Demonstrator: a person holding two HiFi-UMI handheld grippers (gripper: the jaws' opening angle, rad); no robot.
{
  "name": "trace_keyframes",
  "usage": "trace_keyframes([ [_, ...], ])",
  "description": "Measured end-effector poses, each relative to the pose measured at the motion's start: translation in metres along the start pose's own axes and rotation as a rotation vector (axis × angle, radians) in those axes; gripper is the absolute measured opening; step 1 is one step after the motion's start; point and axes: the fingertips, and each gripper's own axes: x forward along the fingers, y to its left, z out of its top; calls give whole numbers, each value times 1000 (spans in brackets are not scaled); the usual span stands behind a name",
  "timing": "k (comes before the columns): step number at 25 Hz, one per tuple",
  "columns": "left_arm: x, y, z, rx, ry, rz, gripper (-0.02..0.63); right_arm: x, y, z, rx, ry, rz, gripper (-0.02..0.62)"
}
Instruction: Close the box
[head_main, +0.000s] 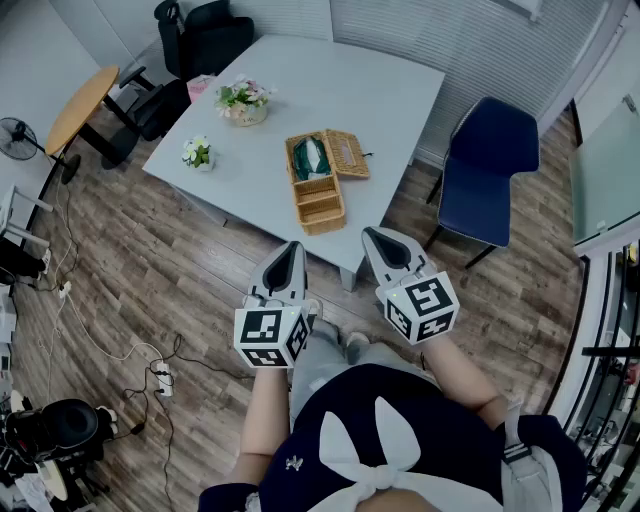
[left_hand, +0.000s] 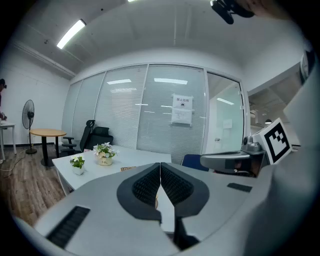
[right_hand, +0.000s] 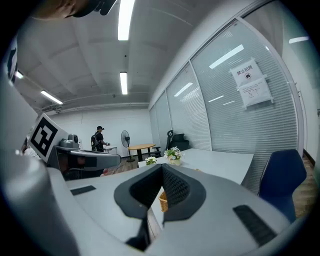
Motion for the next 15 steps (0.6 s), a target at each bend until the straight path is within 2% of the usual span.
trace_keyframes([
  [15,25,37,4,-21,14,28,23,47,-21,11,122,5,53,8],
])
